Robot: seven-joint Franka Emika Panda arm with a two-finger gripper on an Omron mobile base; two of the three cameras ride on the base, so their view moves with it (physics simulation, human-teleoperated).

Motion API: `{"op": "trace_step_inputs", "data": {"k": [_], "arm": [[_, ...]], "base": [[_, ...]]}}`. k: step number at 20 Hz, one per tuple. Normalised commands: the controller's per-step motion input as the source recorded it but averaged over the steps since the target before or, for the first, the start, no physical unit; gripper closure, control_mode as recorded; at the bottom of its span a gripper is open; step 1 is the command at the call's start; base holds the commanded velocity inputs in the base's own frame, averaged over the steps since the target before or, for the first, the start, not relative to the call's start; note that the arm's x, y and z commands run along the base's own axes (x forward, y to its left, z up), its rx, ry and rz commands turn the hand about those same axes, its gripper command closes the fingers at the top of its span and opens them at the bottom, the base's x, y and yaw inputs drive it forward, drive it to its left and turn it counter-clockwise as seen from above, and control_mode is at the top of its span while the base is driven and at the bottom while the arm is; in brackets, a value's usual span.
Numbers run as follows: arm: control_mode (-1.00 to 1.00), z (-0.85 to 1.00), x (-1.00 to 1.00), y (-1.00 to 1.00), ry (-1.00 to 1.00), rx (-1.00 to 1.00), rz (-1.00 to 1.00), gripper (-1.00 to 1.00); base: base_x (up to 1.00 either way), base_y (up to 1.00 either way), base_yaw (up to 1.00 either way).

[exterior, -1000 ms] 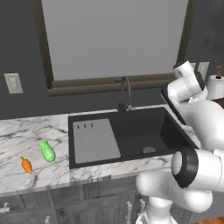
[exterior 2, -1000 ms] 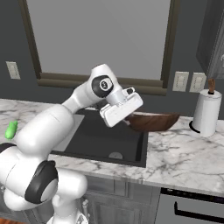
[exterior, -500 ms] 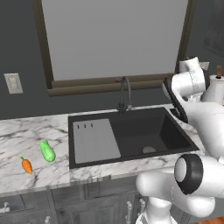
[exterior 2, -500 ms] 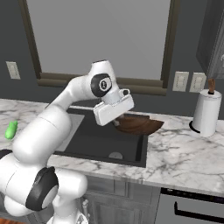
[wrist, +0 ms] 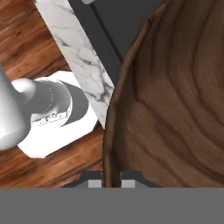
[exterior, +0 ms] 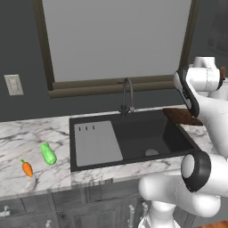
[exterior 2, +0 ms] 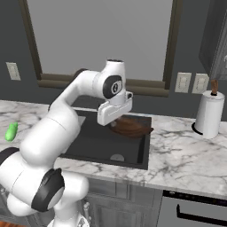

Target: Remove the corn and carrot from the sink. Then move the bowl and cup from the counter to the sink for washing.

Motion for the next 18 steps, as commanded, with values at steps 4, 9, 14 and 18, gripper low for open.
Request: {"op": "trace_step_inputs", "data": {"k": [4, 9, 14, 18], "arm": [[-1.0, -0.06, 0.0, 0.09, -0.01, 0.18, 0.12, 1.0], [-1.0, -0.02, 0.04, 0.01, -0.13, 0.04, 0.13, 1.0], [-1.0, -0.04, 0.0, 0.0, -0.19, 0.0, 0.17, 1.0], [-1.0, -0.08, 0.0, 0.07, -0.09, 0.0, 0.23, 1.0]], "base": [[0.0, 0.0, 0.0], [0.0, 0.0, 0.0], [0.0, 0.0, 0.0], [0.0, 0.0, 0.0]]}}
